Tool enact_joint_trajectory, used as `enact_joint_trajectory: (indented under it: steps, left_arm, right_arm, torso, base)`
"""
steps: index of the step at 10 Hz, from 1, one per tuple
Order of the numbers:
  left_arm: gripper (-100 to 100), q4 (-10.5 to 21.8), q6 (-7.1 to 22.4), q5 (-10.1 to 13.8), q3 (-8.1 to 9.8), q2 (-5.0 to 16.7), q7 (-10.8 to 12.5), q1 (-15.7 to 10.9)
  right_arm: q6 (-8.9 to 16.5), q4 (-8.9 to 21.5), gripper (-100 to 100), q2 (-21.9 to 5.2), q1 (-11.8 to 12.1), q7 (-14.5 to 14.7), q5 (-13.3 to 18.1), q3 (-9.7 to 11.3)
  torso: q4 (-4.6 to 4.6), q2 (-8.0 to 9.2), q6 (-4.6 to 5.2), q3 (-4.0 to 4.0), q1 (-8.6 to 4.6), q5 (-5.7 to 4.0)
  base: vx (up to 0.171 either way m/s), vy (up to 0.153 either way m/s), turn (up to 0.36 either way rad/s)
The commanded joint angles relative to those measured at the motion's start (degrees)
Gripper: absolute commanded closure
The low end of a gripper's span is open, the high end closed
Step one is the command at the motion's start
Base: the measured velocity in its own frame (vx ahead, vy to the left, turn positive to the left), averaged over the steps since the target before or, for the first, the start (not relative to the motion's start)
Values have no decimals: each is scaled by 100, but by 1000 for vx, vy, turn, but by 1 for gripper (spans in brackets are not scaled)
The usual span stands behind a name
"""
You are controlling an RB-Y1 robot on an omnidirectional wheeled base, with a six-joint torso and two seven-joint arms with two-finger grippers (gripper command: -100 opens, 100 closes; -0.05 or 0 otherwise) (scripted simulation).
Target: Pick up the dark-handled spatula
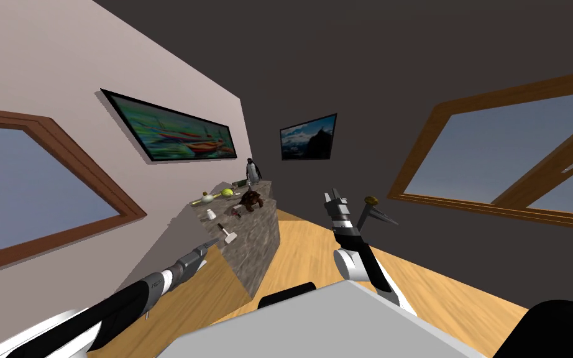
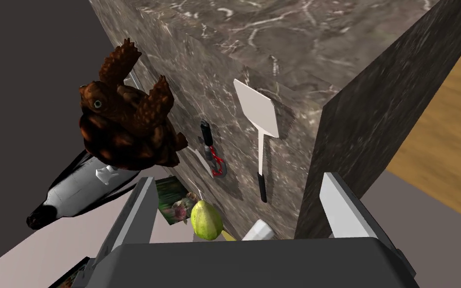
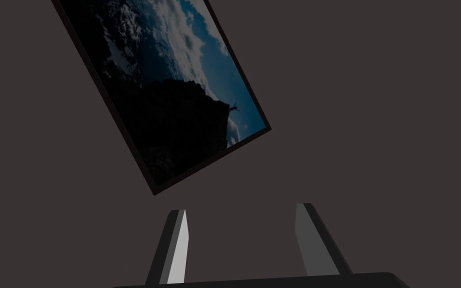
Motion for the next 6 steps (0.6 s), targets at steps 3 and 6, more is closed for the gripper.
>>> enact_joint_trajectory:
  steps: [3, 6]
  left_arm:
    - [-100, 99, 508, 216, -219, 545, 151, 76]
    - [-100, 147, 714, 317, -319, 907, 220, 125]
  right_arm:
    - [0, 0, 0, 0, 0, 0, 0, 0]
    - [0, 0, 0, 0, 0, 0, 0, 0]
  torso:
    - [-1, -3, -1, -2, 0, 1]
    - [-1, -7, 1, -3, 9, 2]
  base:
    - [141, -33, -56]
    - [140, -9, -51]
